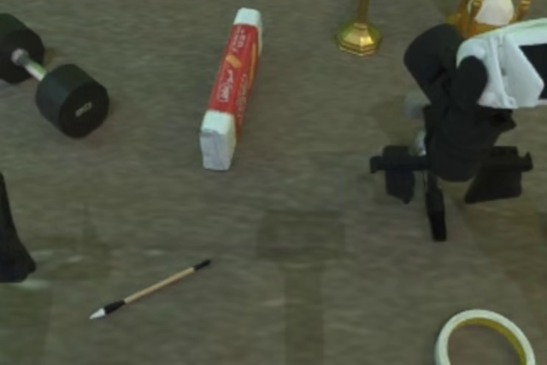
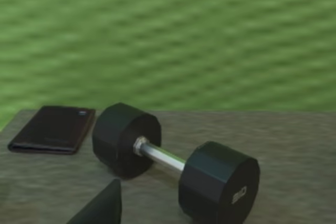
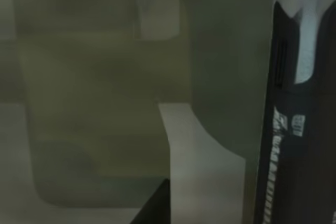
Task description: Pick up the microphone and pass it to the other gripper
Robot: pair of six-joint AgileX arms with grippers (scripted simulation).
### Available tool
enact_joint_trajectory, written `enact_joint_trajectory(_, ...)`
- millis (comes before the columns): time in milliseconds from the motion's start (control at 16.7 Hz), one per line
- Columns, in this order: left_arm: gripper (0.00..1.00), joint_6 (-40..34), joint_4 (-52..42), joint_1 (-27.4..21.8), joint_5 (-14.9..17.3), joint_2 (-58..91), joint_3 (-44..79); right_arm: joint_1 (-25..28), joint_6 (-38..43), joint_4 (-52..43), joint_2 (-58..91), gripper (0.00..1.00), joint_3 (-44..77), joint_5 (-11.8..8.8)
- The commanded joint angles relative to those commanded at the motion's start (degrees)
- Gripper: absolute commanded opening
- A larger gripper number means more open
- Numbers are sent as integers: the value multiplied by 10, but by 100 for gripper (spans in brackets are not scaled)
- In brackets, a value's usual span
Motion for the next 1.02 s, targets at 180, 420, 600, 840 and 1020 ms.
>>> enact_joint_trajectory(180,100,0,0,0,0,0,0,0,0,0,0,10,0,0)
enact_joint_trajectory(420,100,0,0,0,0,0,0,0,0,0,0,0,0,0)
enact_joint_trajectory(600,100,0,0,0,0,0,0,0,0,0,0,0,0,0)
enact_joint_trajectory(840,100,0,0,0,0,0,0,-2,-13,-19,-34,0,9,23)
enact_joint_trajectory(1020,100,0,0,0,0,0,0,0,-24,16,-40,0,2,11)
